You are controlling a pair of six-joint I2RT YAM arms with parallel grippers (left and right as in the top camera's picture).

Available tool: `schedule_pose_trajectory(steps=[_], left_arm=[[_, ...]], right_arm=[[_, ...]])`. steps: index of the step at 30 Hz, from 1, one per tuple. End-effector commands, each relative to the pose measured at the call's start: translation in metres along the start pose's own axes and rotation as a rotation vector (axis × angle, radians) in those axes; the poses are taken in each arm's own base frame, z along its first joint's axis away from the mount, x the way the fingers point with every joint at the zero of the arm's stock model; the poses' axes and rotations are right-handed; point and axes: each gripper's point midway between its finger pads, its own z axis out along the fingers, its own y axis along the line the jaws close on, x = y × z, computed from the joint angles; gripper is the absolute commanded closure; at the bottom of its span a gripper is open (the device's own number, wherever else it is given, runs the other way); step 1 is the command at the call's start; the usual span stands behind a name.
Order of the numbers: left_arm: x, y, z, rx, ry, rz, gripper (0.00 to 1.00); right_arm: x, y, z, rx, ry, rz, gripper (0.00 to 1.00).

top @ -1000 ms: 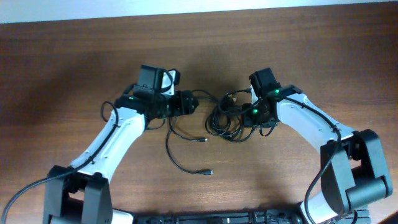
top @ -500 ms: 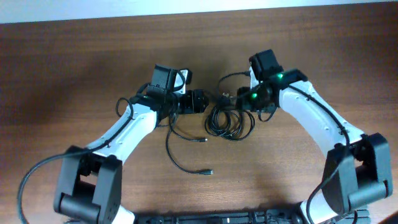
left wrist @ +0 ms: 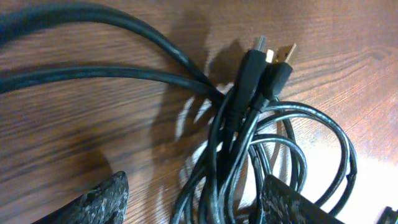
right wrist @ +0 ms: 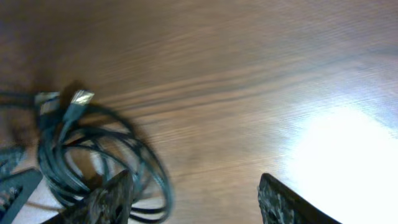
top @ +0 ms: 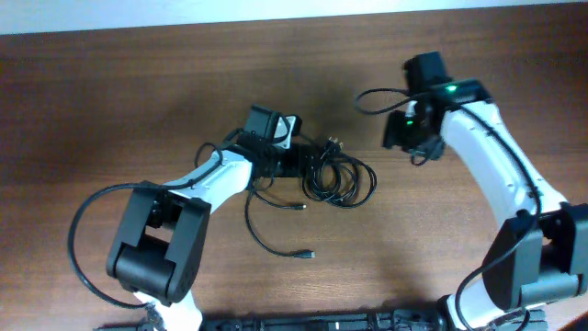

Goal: Untangle cables

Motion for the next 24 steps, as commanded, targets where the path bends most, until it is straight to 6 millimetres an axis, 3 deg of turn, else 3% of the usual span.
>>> schedule_pose_trajectory(steps=[1, 4, 10, 13, 18, 21, 24], left_arm=[[0.003, 0.003, 0.012, -0.061, 0.001, 0.041, 0.34], [0.008, -0.003, 0.019, -0.061, 0.011, 0.060, 0.43], [0.006, -0.014, 0.022, -0.041, -0.003, 0.090, 1.00], [-0.011, -0.032, 0.009, 0.040, -0.031, 0.097, 1.00], [-0.064, -0.064, -0.052, 0.156, -0.180, 0.127, 1.00], [-0.083, -0.067, -0.092, 0.166, -0.266, 0.107, 1.00], [-0.084, -0.065, -0.112, 0.176, -0.276, 0.085, 1.00]], right_arm=[[-0.008, -0.021, -0.011, -0.020, 0.002, 0.067, 0.36], [-0.009, -0.033, -0.012, -0.011, 0.015, 0.089, 0.36], [-0.009, -0.037, -0.012, -0.009, 0.017, 0.091, 0.36], [-0.008, -0.037, -0.012, -0.008, 0.022, 0.092, 0.35], [-0.001, -0.007, -0.015, -0.182, 0.059, -0.056, 0.34], [0.000, 0.004, -0.017, -0.250, 0.066, -0.092, 0.34], [0.004, 0.019, -0.021, -0.317, 0.075, -0.147, 0.34]])
